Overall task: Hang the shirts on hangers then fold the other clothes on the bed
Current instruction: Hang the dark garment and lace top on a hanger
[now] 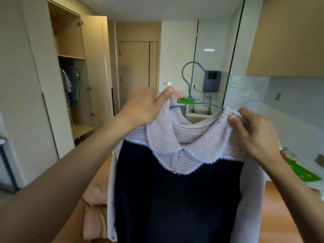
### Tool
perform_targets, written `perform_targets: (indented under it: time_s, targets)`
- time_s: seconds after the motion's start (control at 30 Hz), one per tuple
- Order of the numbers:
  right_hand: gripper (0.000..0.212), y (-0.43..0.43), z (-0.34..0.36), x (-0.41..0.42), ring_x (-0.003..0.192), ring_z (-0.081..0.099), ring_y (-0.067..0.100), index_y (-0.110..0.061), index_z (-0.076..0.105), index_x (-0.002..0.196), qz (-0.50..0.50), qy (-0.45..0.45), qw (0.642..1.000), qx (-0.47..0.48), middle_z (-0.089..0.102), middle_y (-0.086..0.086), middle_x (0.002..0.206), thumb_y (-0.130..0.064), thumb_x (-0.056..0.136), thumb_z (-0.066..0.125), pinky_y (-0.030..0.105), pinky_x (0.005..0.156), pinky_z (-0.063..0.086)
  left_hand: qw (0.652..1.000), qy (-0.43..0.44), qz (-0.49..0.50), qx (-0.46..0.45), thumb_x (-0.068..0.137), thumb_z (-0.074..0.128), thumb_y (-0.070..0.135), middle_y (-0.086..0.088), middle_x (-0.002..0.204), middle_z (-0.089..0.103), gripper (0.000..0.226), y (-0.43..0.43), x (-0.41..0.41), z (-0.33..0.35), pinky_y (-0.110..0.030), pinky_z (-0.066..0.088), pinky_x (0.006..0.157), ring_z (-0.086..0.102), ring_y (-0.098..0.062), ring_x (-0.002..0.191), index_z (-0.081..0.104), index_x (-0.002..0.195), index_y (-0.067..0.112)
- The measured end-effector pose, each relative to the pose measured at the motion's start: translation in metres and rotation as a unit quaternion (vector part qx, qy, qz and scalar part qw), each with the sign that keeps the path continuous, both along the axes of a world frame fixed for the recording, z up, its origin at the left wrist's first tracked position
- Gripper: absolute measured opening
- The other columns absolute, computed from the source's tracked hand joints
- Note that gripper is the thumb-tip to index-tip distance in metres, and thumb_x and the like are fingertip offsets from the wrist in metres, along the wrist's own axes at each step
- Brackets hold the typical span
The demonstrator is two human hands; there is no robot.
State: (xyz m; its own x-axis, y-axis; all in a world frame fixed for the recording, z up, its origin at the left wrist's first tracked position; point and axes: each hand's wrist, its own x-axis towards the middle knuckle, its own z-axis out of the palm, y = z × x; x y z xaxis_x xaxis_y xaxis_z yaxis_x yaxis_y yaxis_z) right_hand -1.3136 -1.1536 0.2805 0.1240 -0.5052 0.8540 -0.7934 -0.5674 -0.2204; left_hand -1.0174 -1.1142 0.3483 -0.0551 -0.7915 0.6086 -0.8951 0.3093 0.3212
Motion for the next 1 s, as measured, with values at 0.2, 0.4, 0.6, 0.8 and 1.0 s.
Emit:
perform_targets:
  time_s: [0.2,0.4,0.6,0.8,1.0]
  targets:
    - [0.04,0.002,0.006,-0.023,0.057,0.028,0.008,-0.014,0.041,0.068,0.119,-0.152,0.979,0.064,0.03,-0.007,0.06,-0.027,0.1,0.06,0.03,0.053,0.024,0.985,-0.113,-0.122,-0.049,0.086,0.04,0.075,0.006,0.1,0.054,0.062,-0.004,0.037,-0.006,-0.025,0.041,0.073,0.051,-0.006,0.087,0.058,0.108,0.02]
    - [0.034,0.007,0.025,-0.03,0.057,0.033,0.006,-0.016,0.053,0.069,0.196,-0.169,0.962,0.087,0.039,-0.012,0.059,-0.025,0.099,0.063,0.022,0.049,0.024,0.985,-0.093,-0.086,-0.119,0.095,0.035,0.069,0.006,0.074,0.065,0.05,-0.016,0.037,-0.026,-0.031,0.046,0.06,0.061,-0.016,0.066,0.061,0.098,0.026]
    - [0.026,0.006,0.034,-0.063,0.071,0.047,0.006,-0.017,0.059,0.087,0.211,-0.116,0.965,0.102,0.053,-0.013,0.075,-0.033,0.105,0.048,0.023,0.066,0.038,0.972,0.083,-0.14,-0.169,0.099,0.055,0.037,-0.006,0.062,0.062,0.03,-0.005,0.027,-0.027,-0.03,0.035,0.05,0.054,-0.027,0.054,0.069,0.081,0.019]
    - [0.037,-0.001,0.013,-0.092,0.066,0.035,0.008,-0.004,0.045,0.075,0.221,-0.08,0.955,0.181,0.036,-0.008,0.069,-0.025,0.105,0.046,0.023,0.059,0.029,0.967,0.129,-0.142,-0.171,0.099,0.061,0.025,0.032,0.087,0.071,0.025,0.003,0.018,-0.026,-0.008,0.046,0.067,0.066,0.008,0.076,0.071,0.092,0.046]
    - [0.037,-0.002,0.03,-0.08,0.085,0.056,0.019,-0.006,0.059,0.093,0.158,-0.051,0.954,0.25,0.059,0.012,0.086,-0.04,0.097,0.046,0.036,0.075,0.04,0.969,0.148,-0.123,-0.154,0.099,0.06,0.028,0.03,0.094,0.072,0.016,0.001,0.011,-0.032,-0.012,0.05,0.075,0.069,0.004,0.085,0.073,0.096,0.036]
